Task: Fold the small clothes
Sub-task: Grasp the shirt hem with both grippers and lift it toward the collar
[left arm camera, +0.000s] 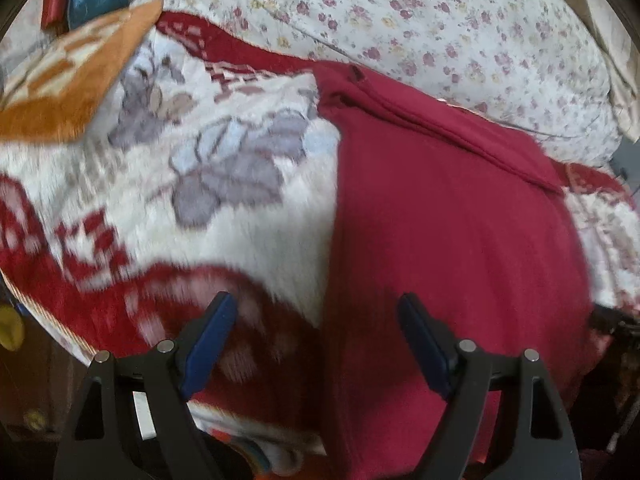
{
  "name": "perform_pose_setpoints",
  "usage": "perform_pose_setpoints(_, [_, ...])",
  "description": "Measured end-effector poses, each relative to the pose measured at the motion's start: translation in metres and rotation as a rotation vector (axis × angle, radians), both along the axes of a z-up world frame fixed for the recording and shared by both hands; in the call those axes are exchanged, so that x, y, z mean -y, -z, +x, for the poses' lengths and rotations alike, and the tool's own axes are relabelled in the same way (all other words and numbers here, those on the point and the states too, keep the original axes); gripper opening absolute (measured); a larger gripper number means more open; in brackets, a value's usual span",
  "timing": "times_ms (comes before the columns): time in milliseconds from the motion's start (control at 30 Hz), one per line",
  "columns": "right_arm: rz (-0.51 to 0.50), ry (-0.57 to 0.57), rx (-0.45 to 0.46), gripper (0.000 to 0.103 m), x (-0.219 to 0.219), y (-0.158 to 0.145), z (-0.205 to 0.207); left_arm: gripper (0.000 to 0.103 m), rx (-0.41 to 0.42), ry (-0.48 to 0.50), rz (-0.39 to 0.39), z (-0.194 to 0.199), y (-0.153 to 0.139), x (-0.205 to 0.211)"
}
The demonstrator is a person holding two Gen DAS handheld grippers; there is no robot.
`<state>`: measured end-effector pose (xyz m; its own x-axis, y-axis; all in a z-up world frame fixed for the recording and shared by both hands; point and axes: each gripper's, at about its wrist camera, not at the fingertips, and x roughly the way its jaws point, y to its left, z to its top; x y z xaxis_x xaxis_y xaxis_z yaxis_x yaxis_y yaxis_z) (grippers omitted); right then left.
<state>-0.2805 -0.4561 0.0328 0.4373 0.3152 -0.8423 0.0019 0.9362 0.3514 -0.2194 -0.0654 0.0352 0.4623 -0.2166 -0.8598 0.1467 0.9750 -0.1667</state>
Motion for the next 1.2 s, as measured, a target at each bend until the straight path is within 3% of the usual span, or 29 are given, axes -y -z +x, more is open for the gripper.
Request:
perform_pose_setpoints(67, [0.015, -0.028, -0.035, 0.085, 0.002, 0.002, -0.009, 0.082, -0.013, 0.006, -0.015, -0.009, 0.002, -0.002])
perform_pose_setpoints(367, [-0.001, -0.156, -0.147, 0.089, -0.006, 0.022, -0.038, 0.082, -0.065, 0.108, 0.069, -0.033, 0.021, 0.011])
perform_pose_setpoints(733, [0.034, -0.204, -0.162, 0.089, -0.024, 0.028, -0.045, 0.082, -0.101, 0.114, 0.059, -0.041, 0.029, 0.003])
perform_pose_setpoints(833, [0.119, -0.240, -0.157, 0.083, -0.032, 0.027, -0.043, 0.082, -0.111, 0.119, 0.056, -0.044, 0.029, 0.003])
perform_pose_setpoints(933, [0.072, -0.248, -0.192, 0.081, -0.039, 0.039, -0.040, 0.082, -0.128, 0.119, 0.052, -0.043, 0.031, 0.002])
perform_pose_setpoints(1067, [0.118, -0.240, -0.191, 0.081, -0.034, 0.042, -0.039, 0.082, -0.137, 0.137, 0.068, -0.047, 0.034, 0.006])
perform_pose_setpoints(1133, [0.149, -0.237, -0.204, 0.074, -0.032, 0.045, -0.041, 0.082, -0.144, 0.143, 0.072, -0.047, 0.035, 0.008])
perform_pose_setpoints(1200, [0.185, -0.258, -0.220, 0.059, -0.036, 0.050, -0.044, 0.081, -0.148, 0.149, 0.070, -0.047, 0.035, 0.011])
